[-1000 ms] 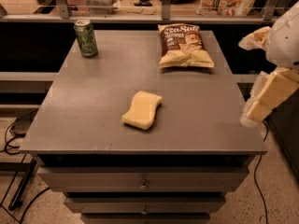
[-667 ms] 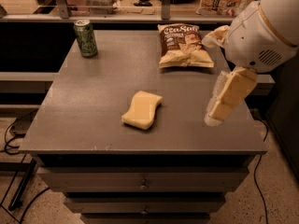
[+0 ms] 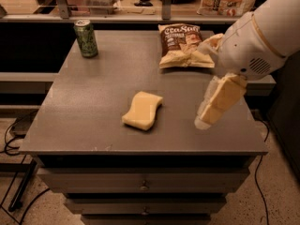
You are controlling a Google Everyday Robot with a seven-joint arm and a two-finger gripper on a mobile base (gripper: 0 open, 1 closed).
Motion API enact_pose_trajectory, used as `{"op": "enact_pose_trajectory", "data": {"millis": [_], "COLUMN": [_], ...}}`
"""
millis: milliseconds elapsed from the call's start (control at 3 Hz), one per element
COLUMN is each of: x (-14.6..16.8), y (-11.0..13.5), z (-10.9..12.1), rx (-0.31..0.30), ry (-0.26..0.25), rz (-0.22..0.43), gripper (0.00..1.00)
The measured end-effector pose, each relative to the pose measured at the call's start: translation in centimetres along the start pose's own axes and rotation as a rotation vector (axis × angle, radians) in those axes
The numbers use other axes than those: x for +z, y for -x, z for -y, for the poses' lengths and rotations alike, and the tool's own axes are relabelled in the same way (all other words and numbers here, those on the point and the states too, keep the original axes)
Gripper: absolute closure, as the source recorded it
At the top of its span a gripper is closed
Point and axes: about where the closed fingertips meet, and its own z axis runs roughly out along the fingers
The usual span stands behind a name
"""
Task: Pick sponge
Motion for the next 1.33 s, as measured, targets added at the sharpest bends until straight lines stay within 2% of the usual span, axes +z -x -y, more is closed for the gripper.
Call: {"op": "enact_pose_trajectory", "data": {"millis": [667,1000,1333], "x": [7.9,12.0,15.0], "y": [2.3,3.3,4.1], "z": [1.1,1.4,0.9], "rx": [0.133,0.185,0.216], "ry": [0.045,0.081,0.08], "rz": [0.164,0.21,0.23], "gripper": [0.0,0.0,0.0]}}
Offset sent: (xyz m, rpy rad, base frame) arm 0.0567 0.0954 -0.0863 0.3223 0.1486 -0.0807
